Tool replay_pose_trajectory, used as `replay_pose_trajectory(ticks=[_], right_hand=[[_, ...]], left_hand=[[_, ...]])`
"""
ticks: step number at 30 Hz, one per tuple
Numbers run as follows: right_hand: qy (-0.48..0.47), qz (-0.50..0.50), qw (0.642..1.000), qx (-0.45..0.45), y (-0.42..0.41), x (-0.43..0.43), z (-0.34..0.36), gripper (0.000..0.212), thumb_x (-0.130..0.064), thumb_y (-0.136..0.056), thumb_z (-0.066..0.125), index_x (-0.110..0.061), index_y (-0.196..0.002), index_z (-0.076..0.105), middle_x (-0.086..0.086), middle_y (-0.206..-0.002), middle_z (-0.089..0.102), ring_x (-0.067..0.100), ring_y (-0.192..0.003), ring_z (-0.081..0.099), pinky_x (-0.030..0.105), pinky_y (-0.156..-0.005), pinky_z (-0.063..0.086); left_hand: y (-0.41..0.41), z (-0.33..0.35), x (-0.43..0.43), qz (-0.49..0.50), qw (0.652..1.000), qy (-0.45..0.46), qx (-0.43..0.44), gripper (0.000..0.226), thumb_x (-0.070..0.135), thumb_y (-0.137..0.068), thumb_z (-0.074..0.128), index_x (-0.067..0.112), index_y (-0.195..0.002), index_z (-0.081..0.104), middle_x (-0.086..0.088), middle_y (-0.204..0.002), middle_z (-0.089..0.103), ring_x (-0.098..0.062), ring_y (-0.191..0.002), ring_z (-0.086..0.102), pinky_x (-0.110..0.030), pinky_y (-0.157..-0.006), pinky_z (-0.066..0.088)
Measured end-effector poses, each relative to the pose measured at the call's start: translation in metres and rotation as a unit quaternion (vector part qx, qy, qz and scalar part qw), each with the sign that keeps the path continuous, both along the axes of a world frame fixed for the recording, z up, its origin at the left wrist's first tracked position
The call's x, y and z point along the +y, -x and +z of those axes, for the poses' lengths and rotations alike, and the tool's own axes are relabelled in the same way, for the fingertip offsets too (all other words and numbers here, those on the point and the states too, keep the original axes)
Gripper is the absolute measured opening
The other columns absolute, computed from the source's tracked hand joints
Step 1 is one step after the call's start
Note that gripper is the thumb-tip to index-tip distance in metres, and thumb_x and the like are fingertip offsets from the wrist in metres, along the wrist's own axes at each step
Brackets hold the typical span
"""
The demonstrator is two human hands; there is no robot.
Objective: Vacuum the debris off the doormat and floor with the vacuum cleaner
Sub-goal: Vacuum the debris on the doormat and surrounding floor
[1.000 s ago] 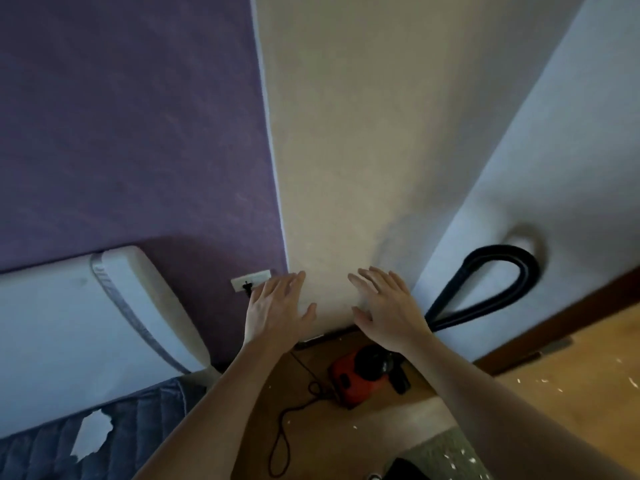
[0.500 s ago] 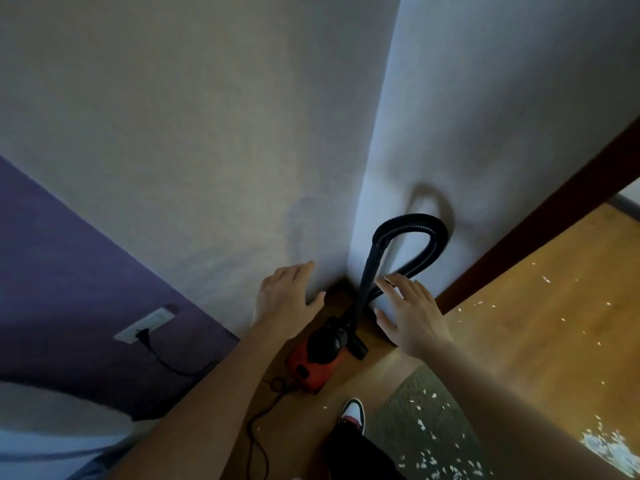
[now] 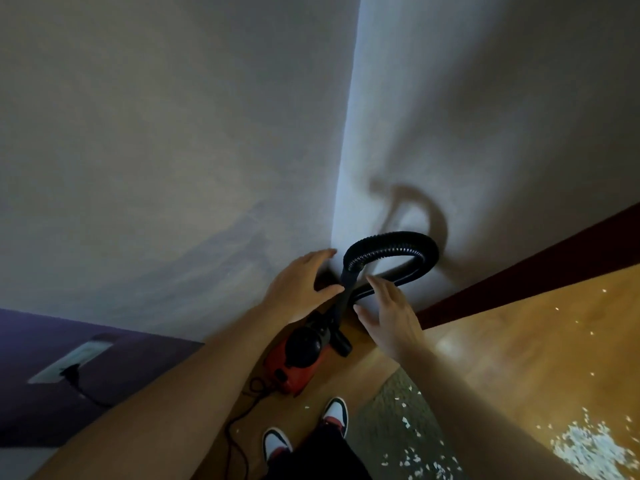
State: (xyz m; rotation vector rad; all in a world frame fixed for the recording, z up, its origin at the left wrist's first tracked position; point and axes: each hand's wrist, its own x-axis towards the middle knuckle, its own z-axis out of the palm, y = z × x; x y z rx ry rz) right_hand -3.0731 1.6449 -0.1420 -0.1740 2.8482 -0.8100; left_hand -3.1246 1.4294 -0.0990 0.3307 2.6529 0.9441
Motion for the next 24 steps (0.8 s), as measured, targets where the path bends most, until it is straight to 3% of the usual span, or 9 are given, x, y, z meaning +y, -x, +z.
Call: replay_pose_trajectory(ticks=[3,7,10,11,13,16,19,24], right_hand=[[0.069,-0.037,0.997,-0.028,0.013,-0.010,-0.017,0.064,-0.041,-0.096,0.066,-0.017,-0.151,0.041,0.006,-0.145,0.053,0.021,-0.136,0.048,0.042,-0.110,0.047],[0.133,-0.077,0.986,-0.067,0.031,-0.021,-0.049,0.056,-0.044,-0.095,0.066,-0.019,-0.142,0.049,0.003,-0.140,0.057,0.019,-0.133,0.052,0.036,-0.108,0.046],[0.169,-0.085,0.979,-0.078,0.039,-0.026,-0.072,0.052,-0.040,-0.094,0.069,-0.014,-0.136,0.053,0.000,-0.134,0.060,0.014,-0.126,0.055,0.014,-0.101,0.039],[0.183,-0.092,0.975,-0.084,0.042,-0.028,-0.076,0.049,-0.039,-0.095,0.069,-0.014,-0.134,0.054,-0.003,-0.129,0.061,0.010,-0.121,0.056,0.003,-0.095,0.035],[0.211,-0.115,0.965,-0.102,0.049,-0.030,-0.082,0.042,-0.036,-0.096,0.069,-0.015,-0.130,0.056,-0.009,-0.117,0.059,0.001,-0.107,0.054,-0.005,-0.081,0.035],[0.256,-0.126,0.950,-0.128,0.058,-0.032,-0.092,0.039,-0.035,-0.096,0.069,-0.018,-0.130,0.058,-0.014,-0.112,0.060,-0.015,-0.096,0.055,-0.004,-0.077,0.038],[0.268,-0.119,0.946,-0.137,0.054,-0.030,-0.099,0.036,-0.032,-0.098,0.067,-0.018,-0.129,0.058,-0.017,-0.109,0.060,-0.030,-0.095,0.050,-0.006,-0.079,0.037],[0.295,-0.127,0.937,-0.134,0.041,-0.020,-0.102,0.038,-0.028,-0.099,0.066,-0.017,-0.133,0.056,-0.018,-0.111,0.059,-0.034,-0.095,0.047,-0.007,-0.080,0.035]], left_hand=[[0.016,-0.009,0.018,-0.014,0.998,-0.058,-0.016,0.070,0.038,-0.085,0.072,0.027,-0.146,0.039,0.005,-0.143,0.051,-0.013,-0.129,0.050,-0.036,-0.107,0.044],[0.037,-0.026,0.031,-0.051,0.988,-0.130,-0.061,0.058,0.027,-0.087,0.073,0.023,-0.139,0.049,0.002,-0.128,0.064,-0.013,-0.119,0.060,-0.037,-0.102,0.050],[0.048,-0.033,0.034,-0.053,0.980,-0.171,-0.084,0.048,0.019,-0.090,0.070,0.010,-0.134,0.053,-0.006,-0.121,0.068,-0.012,-0.113,0.064,-0.024,-0.097,0.052],[0.050,-0.034,0.036,-0.053,0.980,-0.175,-0.081,0.045,0.018,-0.090,0.070,0.007,-0.131,0.055,-0.008,-0.118,0.069,-0.012,-0.110,0.065,-0.024,-0.095,0.053],[0.053,-0.035,0.036,-0.043,0.978,-0.183,-0.084,0.043,0.018,-0.089,0.071,0.006,-0.127,0.057,-0.008,-0.113,0.071,-0.012,-0.107,0.067,-0.031,-0.095,0.055],[0.052,-0.038,0.036,-0.023,0.976,-0.200,-0.085,0.041,0.018,-0.087,0.073,0.008,-0.125,0.059,-0.006,-0.111,0.072,-0.013,-0.107,0.067,-0.038,-0.095,0.055],[0.046,-0.037,0.038,-0.008,0.974,-0.211,-0.086,0.040,0.015,-0.086,0.074,0.007,-0.124,0.061,-0.003,-0.111,0.072,-0.008,-0.107,0.067,-0.035,-0.095,0.055],[0.033,-0.028,0.048,0.012,0.974,-0.216,-0.070,0.037,0.017,-0.085,0.075,0.007,-0.119,0.063,-0.002,-0.109,0.072,-0.008,-0.107,0.067,-0.034,-0.094,0.056]])
